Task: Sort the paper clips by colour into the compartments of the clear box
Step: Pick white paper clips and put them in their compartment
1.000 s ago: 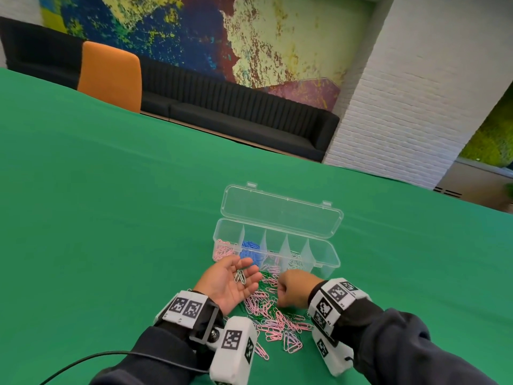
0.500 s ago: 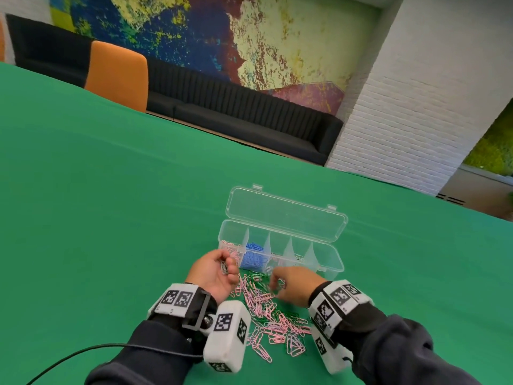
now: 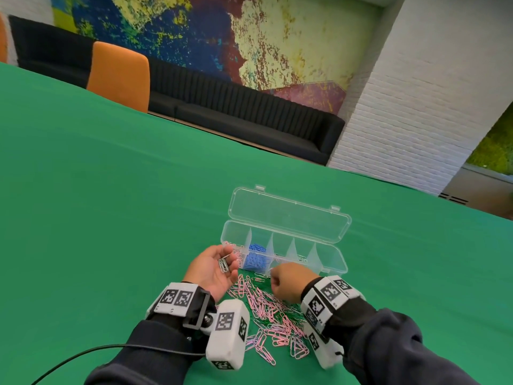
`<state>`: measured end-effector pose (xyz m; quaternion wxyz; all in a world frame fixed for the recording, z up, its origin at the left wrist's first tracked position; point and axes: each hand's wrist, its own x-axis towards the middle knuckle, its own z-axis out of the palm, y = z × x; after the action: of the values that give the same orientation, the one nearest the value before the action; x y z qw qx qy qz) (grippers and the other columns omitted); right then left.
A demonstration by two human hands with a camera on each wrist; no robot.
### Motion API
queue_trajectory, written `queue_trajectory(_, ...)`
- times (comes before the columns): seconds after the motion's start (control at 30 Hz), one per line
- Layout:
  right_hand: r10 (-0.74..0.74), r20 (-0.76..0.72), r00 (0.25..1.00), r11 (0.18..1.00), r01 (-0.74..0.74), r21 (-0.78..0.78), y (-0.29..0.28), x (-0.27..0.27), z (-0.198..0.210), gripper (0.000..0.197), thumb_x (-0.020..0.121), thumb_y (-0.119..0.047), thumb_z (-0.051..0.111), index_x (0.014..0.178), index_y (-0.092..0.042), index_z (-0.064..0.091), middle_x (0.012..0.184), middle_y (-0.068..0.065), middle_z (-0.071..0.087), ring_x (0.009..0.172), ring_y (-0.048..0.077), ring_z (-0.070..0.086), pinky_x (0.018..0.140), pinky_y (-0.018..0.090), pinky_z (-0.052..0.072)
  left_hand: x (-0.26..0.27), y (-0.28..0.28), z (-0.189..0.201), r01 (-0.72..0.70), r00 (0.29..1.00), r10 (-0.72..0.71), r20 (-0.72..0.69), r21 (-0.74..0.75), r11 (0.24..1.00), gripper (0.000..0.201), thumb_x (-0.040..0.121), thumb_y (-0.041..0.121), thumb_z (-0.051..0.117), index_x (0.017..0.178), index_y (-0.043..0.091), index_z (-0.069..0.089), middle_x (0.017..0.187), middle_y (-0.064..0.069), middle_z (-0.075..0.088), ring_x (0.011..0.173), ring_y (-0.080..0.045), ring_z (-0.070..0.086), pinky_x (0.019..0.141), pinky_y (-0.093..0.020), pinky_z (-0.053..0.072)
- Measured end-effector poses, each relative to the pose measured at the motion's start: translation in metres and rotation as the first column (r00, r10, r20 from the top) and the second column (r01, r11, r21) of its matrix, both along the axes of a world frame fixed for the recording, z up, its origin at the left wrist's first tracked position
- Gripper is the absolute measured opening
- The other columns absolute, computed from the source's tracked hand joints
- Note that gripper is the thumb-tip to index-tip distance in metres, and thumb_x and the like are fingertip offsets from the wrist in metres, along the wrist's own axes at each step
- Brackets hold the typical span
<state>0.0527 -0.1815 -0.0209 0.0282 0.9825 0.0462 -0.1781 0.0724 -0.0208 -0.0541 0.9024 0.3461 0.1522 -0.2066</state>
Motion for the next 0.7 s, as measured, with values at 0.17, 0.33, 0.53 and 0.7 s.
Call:
queue_trajectory(0.17,-0.052,0.021,0.998,0.997,0.05,0.056,-0.006,-0.002,0.005,0.016,0.087,-0.005,0.048,0.096,-0.017,0.055,0.106,0.003,0.06,0.091,0.019,0.052,0.08,0.026,0.043,-0.002,-0.004,0.001,0.026,0.999,-0.026,0.024,0.0,1.0,0.023,0.096,0.018,0.039,0.081,0.01,0.054,0.066,-0.003,0.049,0.054,-0.014,0.047,0.041,-0.017,0.042)
queue_trajectory(0.33,0.003,0.044,0.999,0.998,-0.006,0.066,0.009,0.005,0.001,0.032,0.088,-0.01,0.054,0.118,-0.02,0.055,0.117,0.004,0.059,0.102,0.021,0.056,0.079,0.027,0.043,-0.003,-0.005,0.0,0.019,0.999,-0.019,0.03,-0.009,1.0,0.022,0.096,0.017,0.039,0.08,0.009,0.053,0.063,-0.004,0.051,0.042,-0.013,0.052,0.041,-0.017,0.043)
queue_trajectory(0.53,0.007,0.051,0.999,0.997,-0.003,-0.079,0.01,0.008,0.001,0.018,0.09,-0.008,0.044,0.098,-0.011,0.059,0.106,0.008,0.064,0.089,0.021,0.055,0.082,0.029,0.047,-0.002,-0.004,0.0,0.027,0.999,-0.027,0.031,-0.013,1.0,0.02,0.095,0.015,0.04,0.081,0.01,0.053,0.065,-0.004,0.05,0.045,-0.013,0.051,0.041,-0.017,0.044)
queue_trajectory(0.7,0.005,0.084,0.996,0.999,-0.001,-0.044,0.005,0.003,0.002,0.041,0.088,-0.006,0.047,0.124,-0.026,0.054,0.125,0.003,0.057,0.11,0.023,0.055,0.089,0.031,0.048,-0.003,-0.007,0.0,0.034,0.998,-0.033,0.048,-0.002,0.999,0.019,0.094,0.015,0.041,0.081,0.01,0.054,0.066,-0.004,0.051,0.045,-0.013,0.051,0.041,-0.018,0.044)
